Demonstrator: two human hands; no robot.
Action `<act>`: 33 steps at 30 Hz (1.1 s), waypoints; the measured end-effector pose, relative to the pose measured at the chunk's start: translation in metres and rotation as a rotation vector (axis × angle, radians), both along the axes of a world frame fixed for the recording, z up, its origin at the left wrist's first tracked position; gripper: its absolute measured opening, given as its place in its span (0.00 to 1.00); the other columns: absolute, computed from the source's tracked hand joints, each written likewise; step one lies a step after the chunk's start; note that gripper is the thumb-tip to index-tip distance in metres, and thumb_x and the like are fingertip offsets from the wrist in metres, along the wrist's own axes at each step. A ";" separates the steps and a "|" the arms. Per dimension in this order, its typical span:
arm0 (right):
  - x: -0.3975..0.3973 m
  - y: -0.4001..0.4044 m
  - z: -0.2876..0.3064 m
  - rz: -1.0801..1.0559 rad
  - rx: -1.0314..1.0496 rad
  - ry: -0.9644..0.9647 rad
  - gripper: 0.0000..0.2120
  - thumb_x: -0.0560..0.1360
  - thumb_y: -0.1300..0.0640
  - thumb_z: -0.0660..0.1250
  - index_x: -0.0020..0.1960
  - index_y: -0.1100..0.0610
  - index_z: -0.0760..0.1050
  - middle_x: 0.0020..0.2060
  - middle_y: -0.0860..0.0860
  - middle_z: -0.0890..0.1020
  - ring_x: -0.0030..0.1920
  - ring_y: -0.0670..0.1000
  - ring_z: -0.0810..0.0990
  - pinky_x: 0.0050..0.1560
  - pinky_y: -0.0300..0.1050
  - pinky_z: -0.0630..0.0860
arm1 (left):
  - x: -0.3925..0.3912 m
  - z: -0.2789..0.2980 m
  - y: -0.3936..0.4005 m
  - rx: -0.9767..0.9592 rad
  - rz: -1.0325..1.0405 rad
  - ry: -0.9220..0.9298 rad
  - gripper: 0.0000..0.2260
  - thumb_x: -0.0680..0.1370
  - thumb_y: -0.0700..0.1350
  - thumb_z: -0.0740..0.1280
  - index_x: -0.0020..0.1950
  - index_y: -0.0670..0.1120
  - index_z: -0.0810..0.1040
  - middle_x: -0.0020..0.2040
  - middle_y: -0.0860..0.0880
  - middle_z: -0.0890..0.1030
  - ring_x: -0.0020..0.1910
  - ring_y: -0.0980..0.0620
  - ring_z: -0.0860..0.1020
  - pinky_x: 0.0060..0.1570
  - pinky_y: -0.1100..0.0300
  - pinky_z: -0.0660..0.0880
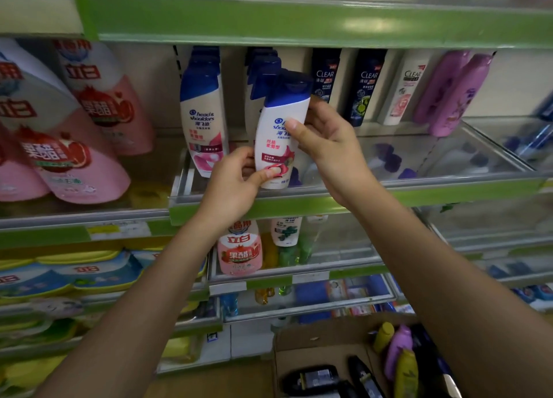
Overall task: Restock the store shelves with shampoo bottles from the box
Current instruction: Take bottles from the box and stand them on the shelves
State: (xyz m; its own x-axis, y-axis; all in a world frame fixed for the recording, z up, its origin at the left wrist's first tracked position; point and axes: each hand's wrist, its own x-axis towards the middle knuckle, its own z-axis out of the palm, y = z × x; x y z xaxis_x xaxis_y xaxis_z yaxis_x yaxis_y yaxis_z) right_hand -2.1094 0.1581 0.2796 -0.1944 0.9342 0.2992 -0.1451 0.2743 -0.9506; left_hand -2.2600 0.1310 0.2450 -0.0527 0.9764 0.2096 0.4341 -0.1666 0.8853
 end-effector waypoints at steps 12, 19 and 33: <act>-0.002 0.003 -0.006 0.042 0.011 -0.113 0.15 0.78 0.63 0.65 0.63 0.55 0.71 0.52 0.45 0.82 0.52 0.41 0.82 0.46 0.37 0.79 | -0.002 -0.007 0.002 -0.053 0.006 0.135 0.18 0.76 0.47 0.68 0.64 0.47 0.71 0.57 0.51 0.80 0.53 0.57 0.77 0.51 0.62 0.73; -0.003 0.001 -0.006 0.015 0.019 -0.162 0.13 0.78 0.60 0.66 0.60 0.52 0.70 0.52 0.44 0.81 0.50 0.38 0.82 0.46 0.36 0.79 | -0.002 -0.005 0.001 -0.079 -0.005 0.150 0.19 0.76 0.47 0.68 0.66 0.47 0.70 0.59 0.50 0.80 0.54 0.57 0.76 0.51 0.63 0.72; 0.057 -0.046 -0.040 -0.094 -0.092 -0.246 0.23 0.76 0.51 0.69 0.68 0.54 0.69 0.60 0.50 0.78 0.59 0.47 0.79 0.62 0.50 0.77 | 0.042 -0.025 -0.081 0.062 0.218 -0.140 0.11 0.76 0.45 0.69 0.58 0.51 0.75 0.57 0.56 0.79 0.58 0.60 0.76 0.59 0.64 0.73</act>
State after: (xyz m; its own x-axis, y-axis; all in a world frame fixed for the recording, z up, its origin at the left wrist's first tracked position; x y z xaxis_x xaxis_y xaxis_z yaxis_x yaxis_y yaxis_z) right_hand -2.0521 0.1119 0.2399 -0.1614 0.9727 0.1668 0.1149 0.1864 -0.9757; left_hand -2.2182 0.0505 0.2196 -0.2928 0.9243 0.2449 0.3401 -0.1387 0.9301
